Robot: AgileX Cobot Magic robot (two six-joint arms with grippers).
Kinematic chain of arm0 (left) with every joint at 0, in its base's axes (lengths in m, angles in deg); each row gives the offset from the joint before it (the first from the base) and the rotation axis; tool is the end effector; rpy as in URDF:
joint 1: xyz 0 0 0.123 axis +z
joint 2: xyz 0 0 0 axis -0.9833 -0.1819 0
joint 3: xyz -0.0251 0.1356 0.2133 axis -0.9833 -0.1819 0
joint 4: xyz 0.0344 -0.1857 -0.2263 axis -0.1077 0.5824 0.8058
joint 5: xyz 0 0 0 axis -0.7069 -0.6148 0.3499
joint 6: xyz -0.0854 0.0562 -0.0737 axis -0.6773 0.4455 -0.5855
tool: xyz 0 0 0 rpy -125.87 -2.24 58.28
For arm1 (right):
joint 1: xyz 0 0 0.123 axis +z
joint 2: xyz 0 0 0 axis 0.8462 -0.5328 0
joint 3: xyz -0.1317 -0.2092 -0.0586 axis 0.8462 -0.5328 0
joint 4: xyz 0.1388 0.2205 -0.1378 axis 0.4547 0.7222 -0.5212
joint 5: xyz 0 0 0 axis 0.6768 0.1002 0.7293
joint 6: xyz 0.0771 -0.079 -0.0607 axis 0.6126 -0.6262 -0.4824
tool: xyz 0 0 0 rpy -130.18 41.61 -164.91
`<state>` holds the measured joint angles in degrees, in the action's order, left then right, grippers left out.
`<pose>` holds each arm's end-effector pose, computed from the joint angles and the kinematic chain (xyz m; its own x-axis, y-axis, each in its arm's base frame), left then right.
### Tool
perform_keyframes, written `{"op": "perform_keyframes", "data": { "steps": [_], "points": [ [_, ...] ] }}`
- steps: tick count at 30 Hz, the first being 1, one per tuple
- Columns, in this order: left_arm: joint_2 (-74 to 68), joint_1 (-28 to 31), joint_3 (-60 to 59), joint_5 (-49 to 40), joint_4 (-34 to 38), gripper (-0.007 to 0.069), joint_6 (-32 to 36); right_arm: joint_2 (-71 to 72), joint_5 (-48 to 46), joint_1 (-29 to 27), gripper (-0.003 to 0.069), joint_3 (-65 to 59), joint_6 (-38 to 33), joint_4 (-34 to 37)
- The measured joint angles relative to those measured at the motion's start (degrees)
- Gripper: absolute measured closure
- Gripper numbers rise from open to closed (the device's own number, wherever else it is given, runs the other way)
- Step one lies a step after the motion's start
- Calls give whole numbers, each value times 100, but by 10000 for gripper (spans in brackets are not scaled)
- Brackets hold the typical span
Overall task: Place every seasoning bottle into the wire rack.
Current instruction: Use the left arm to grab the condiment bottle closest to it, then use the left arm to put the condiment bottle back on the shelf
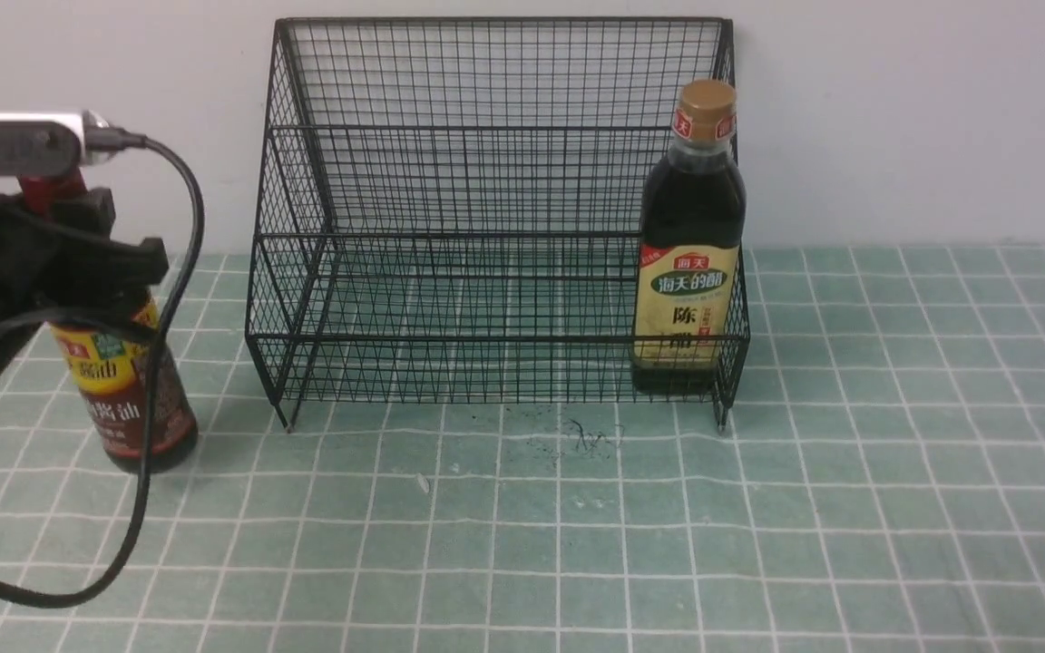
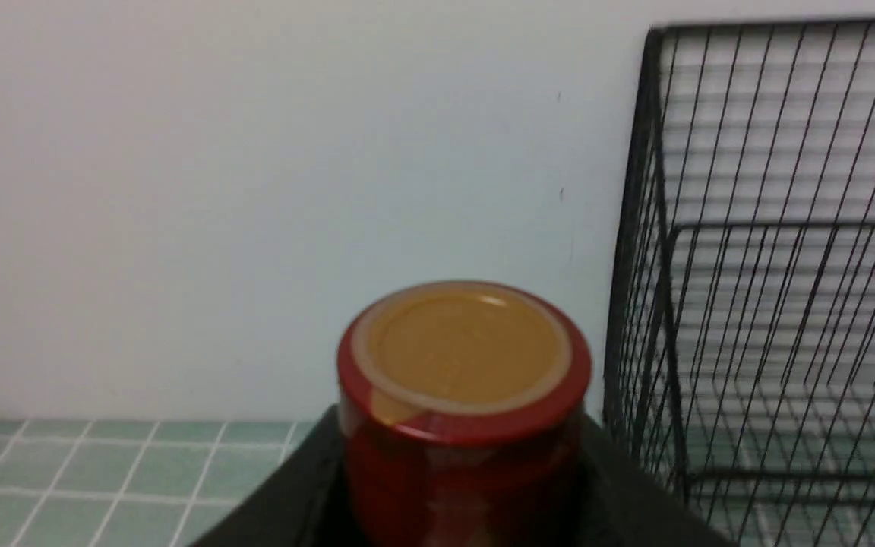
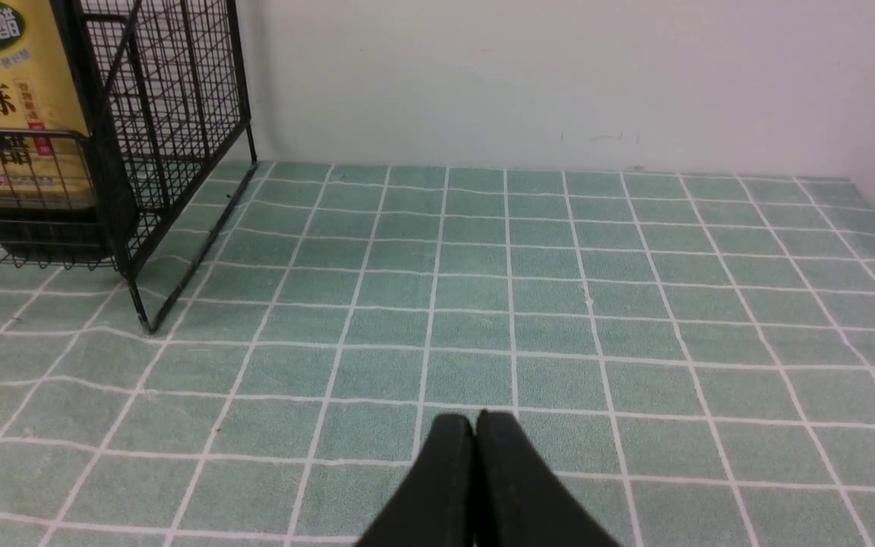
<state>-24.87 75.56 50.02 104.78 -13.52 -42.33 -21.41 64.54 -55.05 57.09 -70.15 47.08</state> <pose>0.3558 -0.0058 0.2339 -0.1251 -0.0214 -0.9919 -0.0833 0.9965 -0.0110 0.1613 -0.0014 0.1632 -0.2802 0.0196 -0.9598 0.0306 0.9995 0.0115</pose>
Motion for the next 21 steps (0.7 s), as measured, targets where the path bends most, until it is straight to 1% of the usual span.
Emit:
{"op": "perform_keyframes", "data": {
  "steps": [6,11,13,16,21],
  "points": [
    [131,0,823,-181,-19,355,196,0,0,0,673,0,0,0],
    [82,-40,1737,-612,-26,355,152,0,0,0,673,0,0,0],
    [24,-106,1981,-651,-51,355,122,0,0,0,673,0,0,0],
    [-228,-386,2571,-651,-92,355,45,0,0,0,673,0,0,0],
    [-771,-827,3195,-651,-110,355,1,0,0,0,673,0,5,0]
  ]
}}
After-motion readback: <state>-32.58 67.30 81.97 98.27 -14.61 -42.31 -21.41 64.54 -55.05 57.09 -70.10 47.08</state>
